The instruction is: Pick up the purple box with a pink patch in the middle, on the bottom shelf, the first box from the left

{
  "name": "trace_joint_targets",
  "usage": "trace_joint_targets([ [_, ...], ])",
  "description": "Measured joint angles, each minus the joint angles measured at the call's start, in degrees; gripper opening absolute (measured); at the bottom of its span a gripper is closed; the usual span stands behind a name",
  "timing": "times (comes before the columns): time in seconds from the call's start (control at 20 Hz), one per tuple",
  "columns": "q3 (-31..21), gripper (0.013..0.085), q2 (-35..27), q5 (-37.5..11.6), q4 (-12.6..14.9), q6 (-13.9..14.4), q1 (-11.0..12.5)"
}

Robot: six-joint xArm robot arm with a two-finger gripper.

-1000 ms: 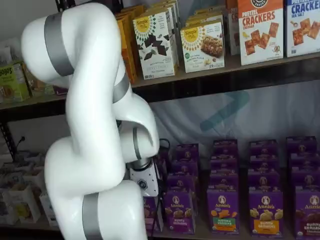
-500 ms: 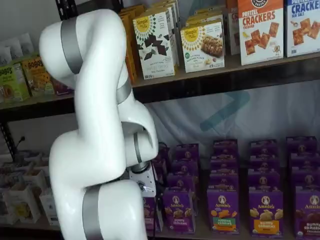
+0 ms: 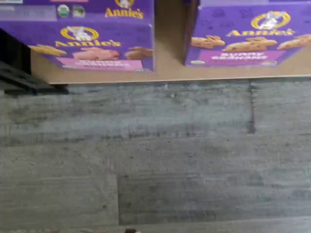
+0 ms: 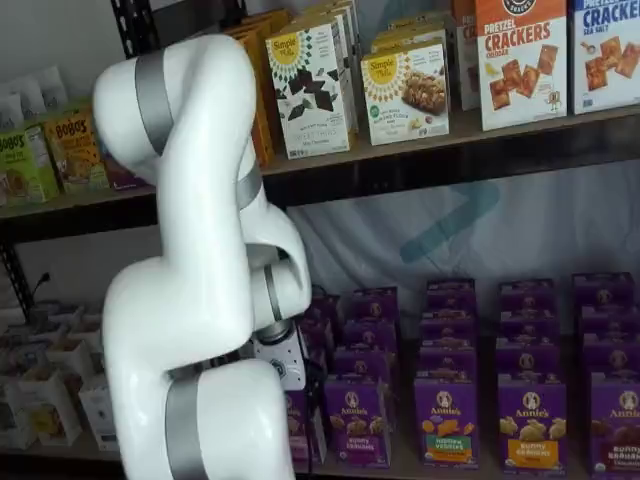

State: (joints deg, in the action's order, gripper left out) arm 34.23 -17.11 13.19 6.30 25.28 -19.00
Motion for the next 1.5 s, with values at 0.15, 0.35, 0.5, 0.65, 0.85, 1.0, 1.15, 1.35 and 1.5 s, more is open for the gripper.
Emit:
trace_joint_targets([
  [0.15, 2.8, 0.0850, -2.2, 0.8, -0.9, -0.6, -0.2],
  [0.35, 5.9, 0.0850, -4.6, 1.2, 0.3, -0.3, 0.6],
  [0.5, 8.0, 0.0850, -6.2, 1.9, -1.2, -2.2, 1.2],
  [0.65, 10.6, 0.0850, -8.3, 2.3, 0.7, -1.3, 2.0],
  [0.85, 14.1, 0.0850, -11.1, 3.0, 0.6, -2.0, 2.6],
  [1.0, 16.9, 0.0850, -13.4, 3.1, -0.1, -3.0, 3.0],
  [1.15, 19.1, 0.0850, -15.2, 3.1, -3.2, -6.1, 3.0],
  [1.35, 21.3, 0.0850, -16.6, 3.6, -6.7, -9.1, 2.6],
  [1.5, 22.9, 0.0850, -17.4, 4.2, -8.8, -10.6, 2.1],
])
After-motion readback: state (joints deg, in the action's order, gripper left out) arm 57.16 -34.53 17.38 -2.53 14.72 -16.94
